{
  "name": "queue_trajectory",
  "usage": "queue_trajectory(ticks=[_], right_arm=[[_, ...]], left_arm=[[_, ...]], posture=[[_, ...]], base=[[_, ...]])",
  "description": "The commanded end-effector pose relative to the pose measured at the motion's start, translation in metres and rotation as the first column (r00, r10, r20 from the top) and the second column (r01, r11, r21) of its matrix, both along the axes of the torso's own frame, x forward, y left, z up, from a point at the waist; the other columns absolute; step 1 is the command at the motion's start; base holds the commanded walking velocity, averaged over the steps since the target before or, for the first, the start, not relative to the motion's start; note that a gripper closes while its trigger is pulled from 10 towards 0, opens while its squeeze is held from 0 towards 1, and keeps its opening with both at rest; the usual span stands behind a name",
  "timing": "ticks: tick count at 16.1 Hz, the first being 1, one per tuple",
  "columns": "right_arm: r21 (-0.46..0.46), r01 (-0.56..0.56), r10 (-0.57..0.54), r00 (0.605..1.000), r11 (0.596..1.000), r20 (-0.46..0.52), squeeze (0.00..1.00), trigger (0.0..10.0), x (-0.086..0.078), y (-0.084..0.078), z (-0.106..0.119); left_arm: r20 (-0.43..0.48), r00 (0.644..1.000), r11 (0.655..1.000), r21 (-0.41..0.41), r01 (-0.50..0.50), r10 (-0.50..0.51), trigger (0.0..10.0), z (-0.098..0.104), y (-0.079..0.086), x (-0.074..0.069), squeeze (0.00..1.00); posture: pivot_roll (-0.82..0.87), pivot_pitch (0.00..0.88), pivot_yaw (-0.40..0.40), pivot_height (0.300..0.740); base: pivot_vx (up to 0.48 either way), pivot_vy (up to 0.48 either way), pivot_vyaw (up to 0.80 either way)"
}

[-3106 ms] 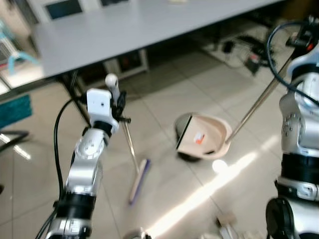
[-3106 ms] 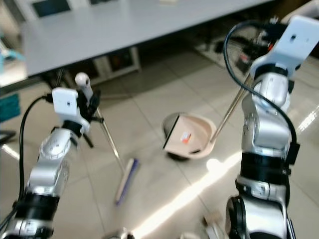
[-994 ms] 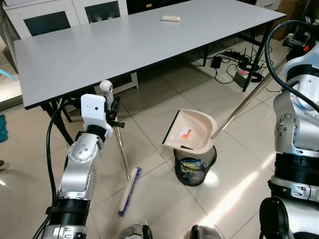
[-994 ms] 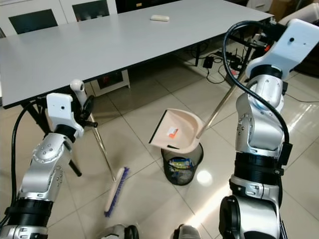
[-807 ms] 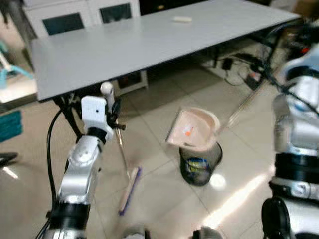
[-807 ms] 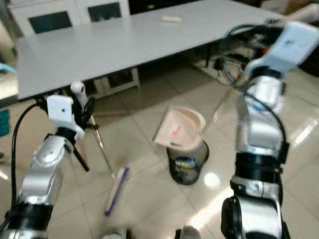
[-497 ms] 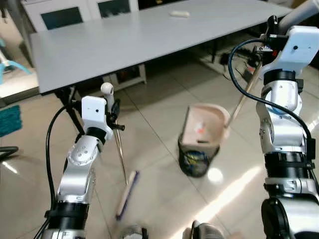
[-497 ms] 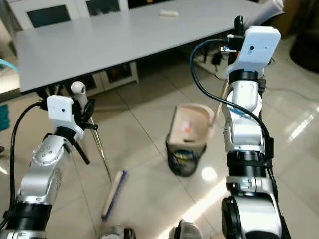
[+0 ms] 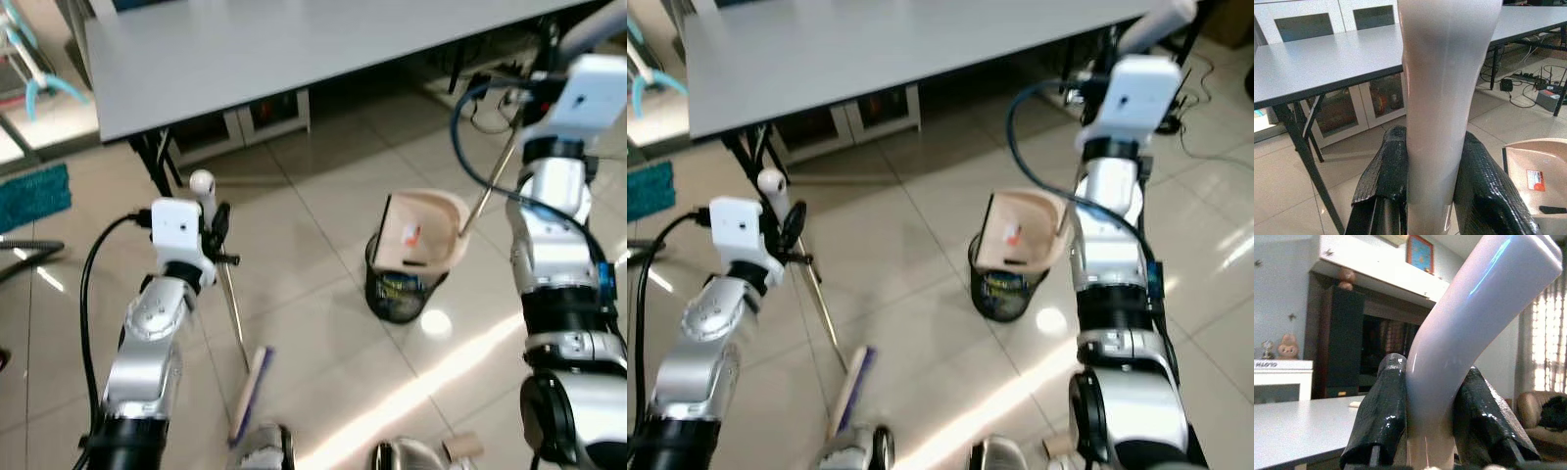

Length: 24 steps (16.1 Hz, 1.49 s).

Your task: Sweep floor

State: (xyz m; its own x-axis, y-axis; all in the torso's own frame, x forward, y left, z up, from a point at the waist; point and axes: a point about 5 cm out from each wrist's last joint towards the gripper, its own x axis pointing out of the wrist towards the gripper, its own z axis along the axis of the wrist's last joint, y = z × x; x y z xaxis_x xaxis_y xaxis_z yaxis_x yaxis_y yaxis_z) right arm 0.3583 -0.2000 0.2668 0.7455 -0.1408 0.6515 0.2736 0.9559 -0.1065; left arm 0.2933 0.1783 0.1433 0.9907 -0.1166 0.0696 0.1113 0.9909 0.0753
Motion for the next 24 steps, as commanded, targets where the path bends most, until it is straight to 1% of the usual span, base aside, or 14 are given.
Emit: queue_trajectory(ticks=[1,4,5,6,8,9,11,13,15,16,19,22,23,24], right_arm=[[-0.051,-0.016,0.022,0.993,0.999,0.117,0.0,10.0,-0.002,0.008,0.021],[-0.1,-0.007,0.023,0.988,0.995,0.154,0.0,10.0,-0.001,0.012,0.021],[-0.135,-0.029,0.051,0.985,0.99,0.163,0.0,10.0,0.001,0.018,0.022],[-0.163,-0.054,0.081,0.984,0.985,0.161,0.0,10.0,0.003,0.024,0.021],[-0.175,-0.066,0.094,0.983,0.982,0.16,0.0,10.0,0.004,0.027,0.021],[-0.247,-0.1,0.142,0.978,0.964,0.156,0.0,10.0,0.005,0.039,0.022],[-0.338,-0.139,0.203,0.965,0.931,0.164,0.0,10.0,0.002,0.054,0.02],[-0.374,-0.157,0.232,0.958,0.914,0.165,0.0,10.0,0.001,0.061,0.017],[-0.457,-0.193,0.291,0.944,0.868,0.154,0.0,10.0,-0.003,0.072,0.011],[-0.498,-0.231,0.336,0.933,0.836,0.132,0.0,10.0,-0.005,0.079,0.005],[-0.543,-0.268,0.38,0.919,0.796,0.103,0.0,10.0,-0.009,0.087,-0.002],[-0.586,-0.279,0.402,0.911,0.761,0.089,0.0,10.0,-0.014,0.09,-0.004],[-0.618,-0.29,0.417,0.907,0.73,0.066,0.0,10.0,-0.017,0.09,-0.006],[-0.618,-0.29,0.417,0.907,0.73,0.066,0.0,10.0,-0.017,0.09,-0.006]], left_arm=[[0.045,0.999,1.0,0.023,-0.019,0.018,10.0,0.012,0.006,-0.005,0.0],[0.032,0.999,0.999,0.043,-0.033,0.031,10.0,0.011,0.011,-0.015,0.0],[0.028,0.999,0.998,0.049,-0.036,0.035,10.0,0.011,0.014,-0.018,0.0],[0.026,0.999,0.998,0.05,-0.038,0.037,10.0,0.012,0.015,-0.018,0.0],[0.025,0.999,0.998,0.05,-0.039,0.037,10.0,0.012,0.015,-0.018,0.0],[0.021,0.999,0.998,0.051,-0.036,0.035,10.0,0.012,0.014,-0.018,0.0],[0.015,1.0,0.998,0.056,-0.018,0.017,10.0,0.01,0.01,-0.019,0.0],[0.014,1.0,0.998,0.056,-0.012,0.011,10.0,0.011,0.009,-0.019,0.0],[0.015,1.0,0.998,0.058,-0.005,0.004,10.0,0.012,0.007,-0.017,0.0],[0.016,1.0,0.998,0.059,-0.001,0.0,10.0,0.012,0.006,-0.015,0.0],[0.017,1.0,0.999,0.054,0.005,-0.006,10.0,0.012,0.004,-0.013,0.0],[0.021,1.0,0.999,0.048,0.013,-0.014,10.0,0.012,0.002,-0.009,0.0],[0.025,0.999,0.999,0.043,0.019,-0.02,10.0,0.013,0.001,-0.006,0.0],[0.025,0.999,0.999,0.043,0.019,-0.02,10.0,0.013,0.001,-0.006,0.0]], posture=[[0.11,0.214,0.072,0.74],[0.13,0.229,0.074,0.74],[0.14,0.227,0.074,0.74],[0.14,0.229,0.072,0.74],[0.13,0.23,0.072,0.74],[0.12,0.222,0.072,0.74],[0.12,0.216,0.073,0.74],[0.12,0.21,0.074,0.74],[0.11,0.195,0.075,0.74],[0.1,0.191,0.075,0.74],[0.1,0.185,0.076,0.74],[0.08,0.174,0.079,0.74],[0.07,0.169,0.08,0.74],[0.07,0.169,0.08,0.74]], base=[[0.0,0.0,0.0],[0.0,0.0,0.0],[0.0,0.0,0.0],[0.0,0.0,0.0],[0.0,0.0,0.0],[0.0,0.0,0.0],[0.0,0.0,0.0],[0.0,0.0,0.0],[0.0,0.0,0.0],[0.0,0.0,0.0],[0.0,0.0,0.0],[0.0,0.0,0.0],[0.0,0.0,0.0],[0.0,0.0,0.0]])
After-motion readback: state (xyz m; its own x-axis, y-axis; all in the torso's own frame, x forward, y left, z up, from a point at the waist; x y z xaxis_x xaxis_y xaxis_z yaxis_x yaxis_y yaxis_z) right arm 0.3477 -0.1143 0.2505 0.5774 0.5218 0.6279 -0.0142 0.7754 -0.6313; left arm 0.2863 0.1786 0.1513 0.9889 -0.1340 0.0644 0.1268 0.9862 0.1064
